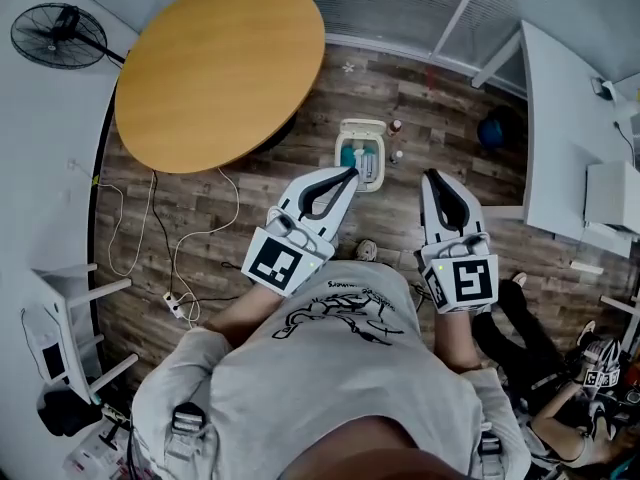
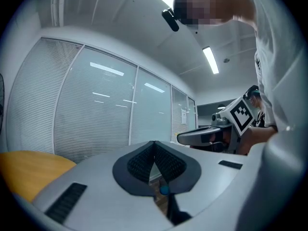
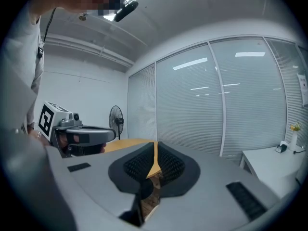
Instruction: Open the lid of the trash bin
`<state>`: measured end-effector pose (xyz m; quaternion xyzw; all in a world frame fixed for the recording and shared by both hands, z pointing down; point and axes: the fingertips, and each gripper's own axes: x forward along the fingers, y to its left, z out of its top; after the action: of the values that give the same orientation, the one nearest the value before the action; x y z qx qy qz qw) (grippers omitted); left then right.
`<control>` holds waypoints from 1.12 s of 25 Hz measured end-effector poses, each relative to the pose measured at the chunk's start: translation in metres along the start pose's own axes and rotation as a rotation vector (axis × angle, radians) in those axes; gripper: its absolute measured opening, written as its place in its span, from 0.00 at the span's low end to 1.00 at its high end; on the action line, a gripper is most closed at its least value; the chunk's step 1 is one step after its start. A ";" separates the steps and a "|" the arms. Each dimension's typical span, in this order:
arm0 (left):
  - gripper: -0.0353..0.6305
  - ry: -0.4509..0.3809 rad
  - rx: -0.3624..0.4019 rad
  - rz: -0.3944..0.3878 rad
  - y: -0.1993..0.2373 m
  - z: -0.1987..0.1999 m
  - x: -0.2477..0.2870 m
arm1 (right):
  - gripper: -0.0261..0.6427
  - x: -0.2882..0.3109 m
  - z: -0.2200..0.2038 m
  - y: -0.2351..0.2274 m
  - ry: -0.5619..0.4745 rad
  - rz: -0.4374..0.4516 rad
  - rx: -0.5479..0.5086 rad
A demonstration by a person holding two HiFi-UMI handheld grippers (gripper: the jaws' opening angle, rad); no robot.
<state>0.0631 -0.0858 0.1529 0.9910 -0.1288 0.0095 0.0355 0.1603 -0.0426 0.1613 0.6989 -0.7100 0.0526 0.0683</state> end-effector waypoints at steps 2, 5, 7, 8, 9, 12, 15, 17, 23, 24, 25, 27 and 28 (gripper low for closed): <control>0.08 -0.007 0.004 -0.003 0.000 0.006 -0.001 | 0.08 -0.001 0.006 0.001 -0.010 0.004 -0.008; 0.08 -0.021 0.009 -0.005 -0.001 0.016 0.001 | 0.08 -0.003 0.015 0.000 -0.025 0.005 -0.020; 0.08 -0.027 0.014 -0.007 -0.003 0.021 0.001 | 0.08 -0.005 0.020 -0.001 -0.034 0.004 -0.020; 0.08 -0.028 0.015 -0.008 -0.003 0.023 0.001 | 0.08 -0.006 0.022 -0.001 -0.037 0.005 -0.018; 0.08 -0.029 0.016 -0.009 -0.004 0.024 0.002 | 0.08 -0.007 0.024 -0.001 -0.039 0.005 -0.015; 0.08 -0.047 0.025 -0.009 -0.006 0.029 0.002 | 0.08 -0.009 0.026 -0.002 -0.046 0.001 -0.006; 0.08 -0.064 0.039 -0.006 -0.005 0.033 0.002 | 0.06 -0.011 0.028 -0.003 -0.057 -0.001 0.000; 0.08 -0.067 0.036 -0.006 -0.005 0.035 0.003 | 0.05 -0.011 0.030 -0.003 -0.060 0.002 -0.007; 0.08 -0.069 0.032 -0.012 -0.003 0.037 0.003 | 0.05 -0.009 0.031 -0.002 -0.059 -0.007 -0.013; 0.08 -0.064 0.031 -0.013 -0.003 0.036 0.004 | 0.05 -0.008 0.031 -0.003 -0.059 -0.008 -0.012; 0.08 -0.057 0.031 -0.011 -0.002 0.035 0.005 | 0.05 -0.008 0.031 -0.003 -0.059 -0.008 -0.012; 0.08 -0.053 0.030 -0.006 -0.001 0.036 0.007 | 0.05 -0.008 0.031 -0.004 -0.059 -0.010 -0.012; 0.08 -0.060 0.029 -0.007 -0.002 0.037 0.007 | 0.05 -0.008 0.031 -0.005 -0.060 -0.011 -0.013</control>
<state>0.0704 -0.0885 0.1164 0.9917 -0.1261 -0.0187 0.0171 0.1641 -0.0399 0.1289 0.7037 -0.7081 0.0267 0.0518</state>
